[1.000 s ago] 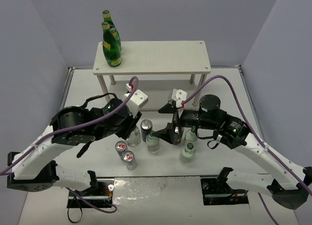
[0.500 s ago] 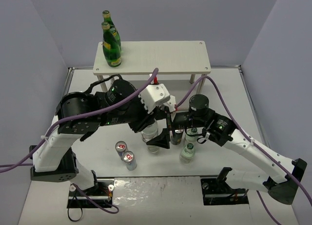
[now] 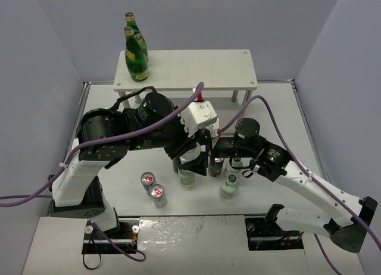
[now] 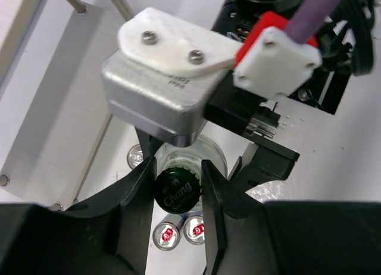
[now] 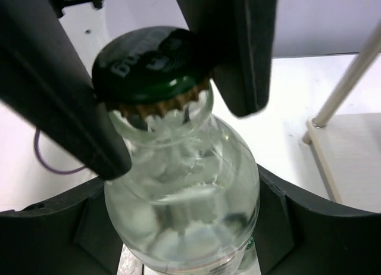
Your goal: Place and organize the beverage onto the shelf
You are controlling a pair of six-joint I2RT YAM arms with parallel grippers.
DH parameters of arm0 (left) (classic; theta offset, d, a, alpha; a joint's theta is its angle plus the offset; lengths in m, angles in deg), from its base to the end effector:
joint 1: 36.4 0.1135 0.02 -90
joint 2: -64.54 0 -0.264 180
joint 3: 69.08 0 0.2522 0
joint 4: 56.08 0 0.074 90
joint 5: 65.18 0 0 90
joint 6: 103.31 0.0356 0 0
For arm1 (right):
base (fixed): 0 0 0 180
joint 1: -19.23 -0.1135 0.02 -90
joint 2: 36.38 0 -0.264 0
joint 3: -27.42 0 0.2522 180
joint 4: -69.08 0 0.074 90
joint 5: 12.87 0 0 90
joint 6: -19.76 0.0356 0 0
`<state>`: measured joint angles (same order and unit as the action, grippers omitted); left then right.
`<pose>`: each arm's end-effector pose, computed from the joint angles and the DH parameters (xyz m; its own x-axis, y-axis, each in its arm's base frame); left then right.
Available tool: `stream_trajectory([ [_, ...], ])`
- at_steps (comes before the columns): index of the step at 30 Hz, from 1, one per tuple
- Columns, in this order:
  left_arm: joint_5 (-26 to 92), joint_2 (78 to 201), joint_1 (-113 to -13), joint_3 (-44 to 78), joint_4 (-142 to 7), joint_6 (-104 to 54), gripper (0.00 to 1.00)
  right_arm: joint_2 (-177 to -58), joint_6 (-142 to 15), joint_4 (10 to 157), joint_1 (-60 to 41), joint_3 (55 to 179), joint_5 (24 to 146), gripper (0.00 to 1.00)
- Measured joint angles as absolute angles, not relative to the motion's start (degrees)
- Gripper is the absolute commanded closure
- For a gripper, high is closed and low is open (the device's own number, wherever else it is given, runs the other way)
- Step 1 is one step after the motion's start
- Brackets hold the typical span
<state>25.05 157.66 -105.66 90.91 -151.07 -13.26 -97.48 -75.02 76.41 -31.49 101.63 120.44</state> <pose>0.0814 -0.2152 0.5574 -0.1661 0.4411 -0.8820 0.9366 0.3504 -0.0011 0.1314 0.1993 0.4119 0.1465 0.0833 -0.9857 -0.9865 -0.0608 -0.1517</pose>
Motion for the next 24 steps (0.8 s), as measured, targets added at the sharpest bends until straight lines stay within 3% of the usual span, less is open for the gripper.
stream_trajectory([
  [2, 23.01, 158.53, -105.72, 92.86, -150.96, -13.36, 0.61, -96.50, -74.49, 75.71, -31.46, 101.50, 117.35, 1.00],
  [3, 21.05, 159.01, -105.79, 93.93, -150.59, -13.34, 0.48, -95.71, -73.55, 75.07, -31.46, 101.17, 114.86, 1.00],
  [4, 18.67, 159.43, -105.77, 94.94, -149.74, -13.15, 0.15, -94.79, -72.24, 74.83, -31.46, 100.78, 112.22, 1.00],
  [5, 16.13, 159.69, -105.77, 95.72, -148.40, -12.93, 0.06, -93.79, -71.13, 74.92, -31.49, 100.34, 109.57, 1.00],
  [15, -17.81, 157.42, -105.42, 94.28, -128.69, -13.30, 0.06, -92.41, -67.41, 80.21, -31.46, 103.57, 84.66, 1.00],
  [24, -30.84, 141.35, -105.37, 68.60, -120.56, -19.05, 0.06, -105.90, -71.52, 83.44, -29.47, 124.08, 70.10, 1.00],
])
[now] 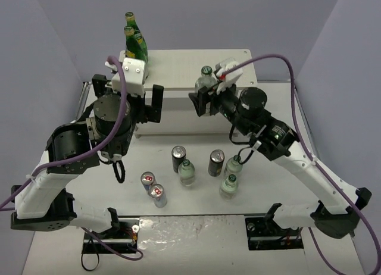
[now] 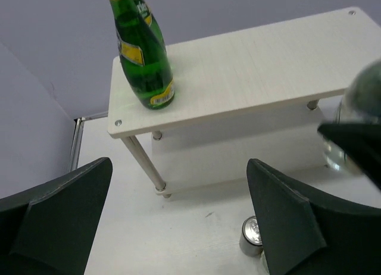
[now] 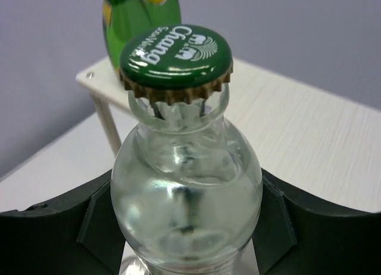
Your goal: Place and organize the beverage onto the shelf
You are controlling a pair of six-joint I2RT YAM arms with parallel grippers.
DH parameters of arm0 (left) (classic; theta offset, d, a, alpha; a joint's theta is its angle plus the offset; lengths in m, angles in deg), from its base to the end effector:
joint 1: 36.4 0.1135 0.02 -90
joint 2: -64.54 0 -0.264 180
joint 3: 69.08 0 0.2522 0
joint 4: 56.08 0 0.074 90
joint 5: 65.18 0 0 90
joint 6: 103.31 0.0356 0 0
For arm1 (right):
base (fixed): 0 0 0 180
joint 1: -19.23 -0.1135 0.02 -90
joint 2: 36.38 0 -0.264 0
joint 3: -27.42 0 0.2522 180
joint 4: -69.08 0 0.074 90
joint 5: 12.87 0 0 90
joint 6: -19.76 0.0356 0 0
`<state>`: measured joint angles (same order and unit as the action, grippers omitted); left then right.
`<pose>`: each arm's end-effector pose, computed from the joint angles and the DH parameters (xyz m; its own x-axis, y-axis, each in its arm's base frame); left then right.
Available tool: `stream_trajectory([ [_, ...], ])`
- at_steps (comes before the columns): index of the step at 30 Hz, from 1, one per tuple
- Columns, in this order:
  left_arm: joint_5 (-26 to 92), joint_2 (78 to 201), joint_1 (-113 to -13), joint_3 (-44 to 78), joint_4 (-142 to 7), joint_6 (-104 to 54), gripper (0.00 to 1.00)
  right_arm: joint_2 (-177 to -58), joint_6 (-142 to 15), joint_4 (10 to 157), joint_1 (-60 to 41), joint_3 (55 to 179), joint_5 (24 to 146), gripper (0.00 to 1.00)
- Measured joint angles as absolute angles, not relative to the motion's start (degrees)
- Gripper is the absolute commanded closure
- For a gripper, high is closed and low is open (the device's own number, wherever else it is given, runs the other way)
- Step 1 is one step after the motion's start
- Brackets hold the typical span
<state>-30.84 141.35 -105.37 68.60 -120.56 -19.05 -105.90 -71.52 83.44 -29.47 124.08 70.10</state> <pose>0.0907 -0.1541 0.5849 -0.0456 -0.0387 -0.9982 0.2274 0.9726 -0.0481 0.1740 0.1915 0.5000 0.1609 0.1495 -0.9756 -0.6634 0.7482 0.0053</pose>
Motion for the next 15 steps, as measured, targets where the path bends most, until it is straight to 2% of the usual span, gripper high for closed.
stream_trajectory([
  [4, -29.77, 133.09, -105.26, 51.29, -120.14, -24.21, 0.06, -117.31, -72.53, 80.52, -23.92, 136.93, 72.31, 1.00],
  [7, -26.69, 128.50, -104.98, 38.98, -119.66, -25.98, 0.06, -124.47, -74.41, 78.18, -21.02, 142.09, 72.99, 1.00],
  [15, -19.54, 123.74, -104.83, 22.52, -118.50, -27.94, 0.06, -140.71, -74.12, 72.14, -16.32, 151.53, 79.70, 1.00],
])
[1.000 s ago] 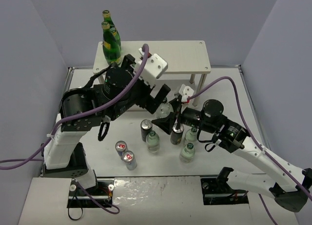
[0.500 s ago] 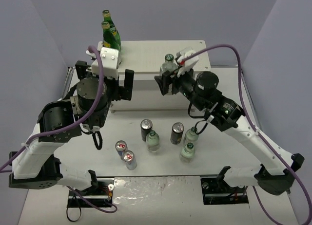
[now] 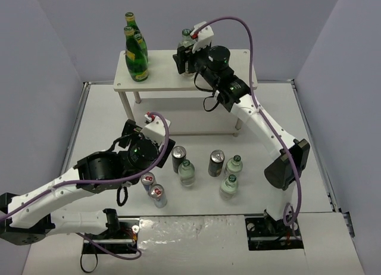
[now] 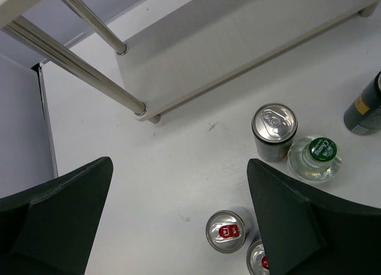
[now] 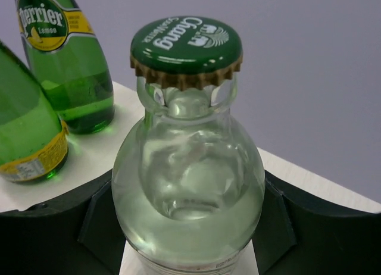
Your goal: Place and organize the beverage onto the shelf
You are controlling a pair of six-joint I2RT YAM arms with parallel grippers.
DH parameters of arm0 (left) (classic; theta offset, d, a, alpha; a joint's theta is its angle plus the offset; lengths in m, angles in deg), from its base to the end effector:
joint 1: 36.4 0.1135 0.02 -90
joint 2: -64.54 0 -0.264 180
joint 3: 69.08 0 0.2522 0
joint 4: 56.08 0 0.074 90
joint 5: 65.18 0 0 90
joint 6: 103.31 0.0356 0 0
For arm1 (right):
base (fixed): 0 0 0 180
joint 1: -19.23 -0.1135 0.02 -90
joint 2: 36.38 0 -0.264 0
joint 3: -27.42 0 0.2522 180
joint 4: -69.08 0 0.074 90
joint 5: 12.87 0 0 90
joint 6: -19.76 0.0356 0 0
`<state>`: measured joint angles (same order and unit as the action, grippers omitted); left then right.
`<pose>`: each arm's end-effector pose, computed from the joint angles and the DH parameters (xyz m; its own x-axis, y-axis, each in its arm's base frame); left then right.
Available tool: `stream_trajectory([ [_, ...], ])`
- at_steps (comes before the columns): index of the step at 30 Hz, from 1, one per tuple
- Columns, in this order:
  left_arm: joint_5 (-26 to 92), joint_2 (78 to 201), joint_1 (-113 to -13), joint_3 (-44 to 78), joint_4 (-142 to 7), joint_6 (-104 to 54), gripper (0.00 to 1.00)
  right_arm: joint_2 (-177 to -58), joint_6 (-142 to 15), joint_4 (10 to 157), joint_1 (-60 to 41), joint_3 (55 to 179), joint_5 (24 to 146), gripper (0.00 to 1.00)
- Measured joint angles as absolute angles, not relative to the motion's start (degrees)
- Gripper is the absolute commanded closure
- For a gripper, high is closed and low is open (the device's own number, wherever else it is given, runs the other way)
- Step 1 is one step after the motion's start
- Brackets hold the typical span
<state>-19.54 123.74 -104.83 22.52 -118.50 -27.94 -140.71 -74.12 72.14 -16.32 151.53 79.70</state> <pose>0.0907 -0.1618 0.4256 -0.2897 0.2416 -0.9261 0.3815 0.9166 0.1198 0.3470 0.2499 0.4862 0.2752 0.1136 -0.9547 -0.5985 0.7973 -0.0777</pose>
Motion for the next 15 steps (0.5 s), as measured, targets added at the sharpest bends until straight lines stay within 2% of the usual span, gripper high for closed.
stream_trajectory([
  [15, -17.22, 122.25, -103.38, 14.09, -117.15, -28.99, 0.06, -153.87, -71.83, 69.57, -14.81, 166.11, 83.89, 0.99],
])
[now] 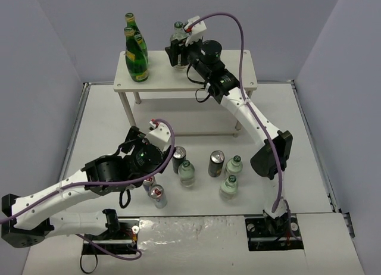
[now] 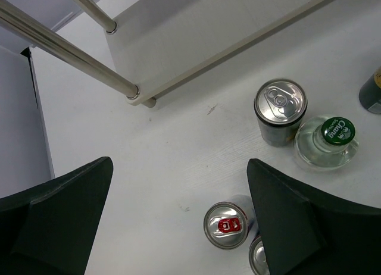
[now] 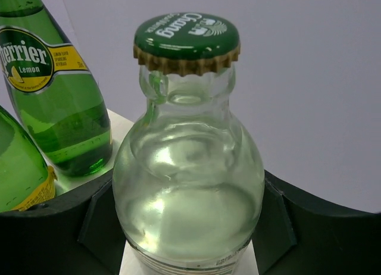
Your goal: Place and organize the beverage onto the shelf
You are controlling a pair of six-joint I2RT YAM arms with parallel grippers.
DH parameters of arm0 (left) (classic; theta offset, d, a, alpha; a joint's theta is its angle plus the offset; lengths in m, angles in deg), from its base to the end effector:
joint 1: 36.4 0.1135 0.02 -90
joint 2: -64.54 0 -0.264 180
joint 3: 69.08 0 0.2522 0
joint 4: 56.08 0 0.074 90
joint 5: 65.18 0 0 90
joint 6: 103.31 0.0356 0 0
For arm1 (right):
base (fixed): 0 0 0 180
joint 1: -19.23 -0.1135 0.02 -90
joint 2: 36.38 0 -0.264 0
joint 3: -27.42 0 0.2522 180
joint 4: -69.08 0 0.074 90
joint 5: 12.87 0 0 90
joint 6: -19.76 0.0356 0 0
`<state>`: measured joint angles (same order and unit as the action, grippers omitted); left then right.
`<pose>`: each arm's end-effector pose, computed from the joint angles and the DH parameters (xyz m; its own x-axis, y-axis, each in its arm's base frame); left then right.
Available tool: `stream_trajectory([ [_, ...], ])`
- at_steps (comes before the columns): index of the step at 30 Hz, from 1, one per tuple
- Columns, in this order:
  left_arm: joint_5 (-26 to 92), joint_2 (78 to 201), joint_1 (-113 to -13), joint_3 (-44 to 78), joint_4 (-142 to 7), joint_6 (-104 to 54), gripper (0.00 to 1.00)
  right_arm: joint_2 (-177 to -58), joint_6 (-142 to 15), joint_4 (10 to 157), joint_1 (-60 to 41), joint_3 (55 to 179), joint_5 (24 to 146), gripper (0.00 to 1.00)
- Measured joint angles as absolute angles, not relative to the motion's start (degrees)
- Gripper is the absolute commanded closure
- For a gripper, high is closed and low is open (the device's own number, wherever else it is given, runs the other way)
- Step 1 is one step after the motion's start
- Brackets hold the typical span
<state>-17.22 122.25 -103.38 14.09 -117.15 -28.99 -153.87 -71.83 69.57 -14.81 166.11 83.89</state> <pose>0.0956 -0.1640 0.3866 -0.3464 0.3020 -0.8881 0.3916 0.9069 0.1557 0.3948 0.2718 0.4776 0.3109 0.1768 -0.9339 -0.6387 0.7665 -0.0676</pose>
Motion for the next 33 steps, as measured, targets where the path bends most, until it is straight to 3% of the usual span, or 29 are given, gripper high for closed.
stream_trajectory([
  [2, -17.01, 121.73, -103.38, 14.09, -117.06, -29.01, 0.06, -155.05, -71.91, 69.74, -14.70, 167.72, 84.07, 0.95],
  [4, -16.72, 121.00, -103.38, 14.09, -117.06, -29.01, 0.06, -155.95, -71.96, 69.72, -14.57, 168.84, 84.04, 0.84],
  [7, -16.09, 119.91, -103.38, 14.09, -117.06, -29.04, 0.06, -156.06, -71.94, 69.54, -14.42, 168.93, 84.18, 0.57],
  [8, -15.78, 119.61, -103.34, 14.09, -117.06, -29.06, 0.06, -156.06, -71.91, 69.54, -14.35, 168.93, 84.37, 0.40],
  [11, -15.06, 119.30, -103.10, 14.09, -117.04, -29.06, 0.06, -156.06, -71.80, 69.61, -14.15, 168.90, 85.14, 0.14],
  [14, -13.92, 119.50, -103.01, 14.09, -116.93, -29.06, 0.06, -156.01, -71.50, 69.87, -13.83, 168.47, 85.73, 0.00],
  [22, -8.00, 122.51, -103.01, 14.22, -116.10, -29.06, 0.06, -147.91, -70.38, 69.28, -13.74, 155.02, 86.10, 0.00],
  [33, 1.84, 128.72, -103.21, 14.37, -109.91, -30.26, 0.06, -125.15, -67.39, 68.76, -13.74, 132.80, 86.78, 0.00],
])
